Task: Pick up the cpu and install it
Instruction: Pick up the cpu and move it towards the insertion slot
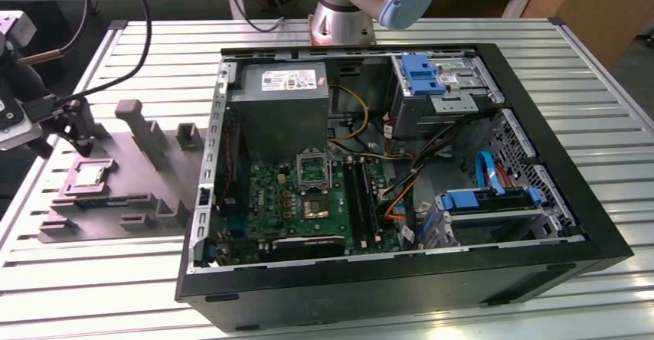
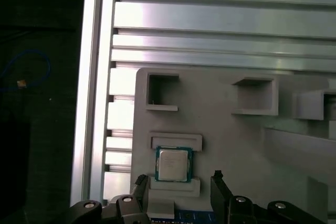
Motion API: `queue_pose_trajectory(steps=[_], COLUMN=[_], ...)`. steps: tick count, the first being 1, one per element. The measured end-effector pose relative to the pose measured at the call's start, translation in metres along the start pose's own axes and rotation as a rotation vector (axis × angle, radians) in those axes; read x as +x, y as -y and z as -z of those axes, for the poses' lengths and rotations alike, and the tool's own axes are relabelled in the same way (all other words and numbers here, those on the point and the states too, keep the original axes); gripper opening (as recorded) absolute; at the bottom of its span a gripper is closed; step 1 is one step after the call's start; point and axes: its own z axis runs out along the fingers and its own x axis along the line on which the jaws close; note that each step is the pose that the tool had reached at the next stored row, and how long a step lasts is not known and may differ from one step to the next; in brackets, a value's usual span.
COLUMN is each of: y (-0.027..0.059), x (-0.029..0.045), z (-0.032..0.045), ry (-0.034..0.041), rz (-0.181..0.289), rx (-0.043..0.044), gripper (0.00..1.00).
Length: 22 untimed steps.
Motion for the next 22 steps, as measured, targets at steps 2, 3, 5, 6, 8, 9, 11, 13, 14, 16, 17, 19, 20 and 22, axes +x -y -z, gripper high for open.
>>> queue_pose_trajectory(steps=[2, 3, 5, 6, 8, 9, 11, 13, 14, 16, 17, 19, 20, 22], y=[0.0001, 0.0002, 0.0004, 0.0005, 0.0007, 0.0008, 0.0010, 0.0012, 0.0013, 0.0014, 0.0015, 0.0017, 0.0018, 0.0020], x=[0.0011, 0.0014, 0.0015, 0.0015, 0.0015, 0.0015, 0.0014, 0.0014, 0.0014, 0.0013, 0.0013, 0.0013, 0.0013, 0.0012], z=[-0.0037, -0.0054, -0.0091, -0.0108, -0.0146, -0.0164, -0.0200, -0.0237, -0.0254, -0.0291, -0.0309, -0.0346, -0.0364, -0.0400], ry=[0.0001, 0.0001, 0.0001, 0.0001, 0.0001, 0.0001, 0.0000, 0.0001, 0.0000, 0.0002, 0.0001, 0.0000, 0.0000, 0.0001], rz=[0.000, 0.000, 0.000, 0.000, 0.000, 0.000, 0.000, 0.000, 0.000, 0.000, 0.000, 0.000, 0.000, 0.000], rx=[-0.0009, -0.0015, -0.0019, -0.0019, -0.0019, -0.0019, -0.0019, -0.0019, -0.0018, -0.0020, -0.0021, -0.0024, -0.0024, -0.0026], gripper=[0.59, 0.59, 0.59, 0.59, 0.59, 0.59, 0.59, 0.59, 0.59, 0.59, 0.59, 0.59, 0.59, 0.59])
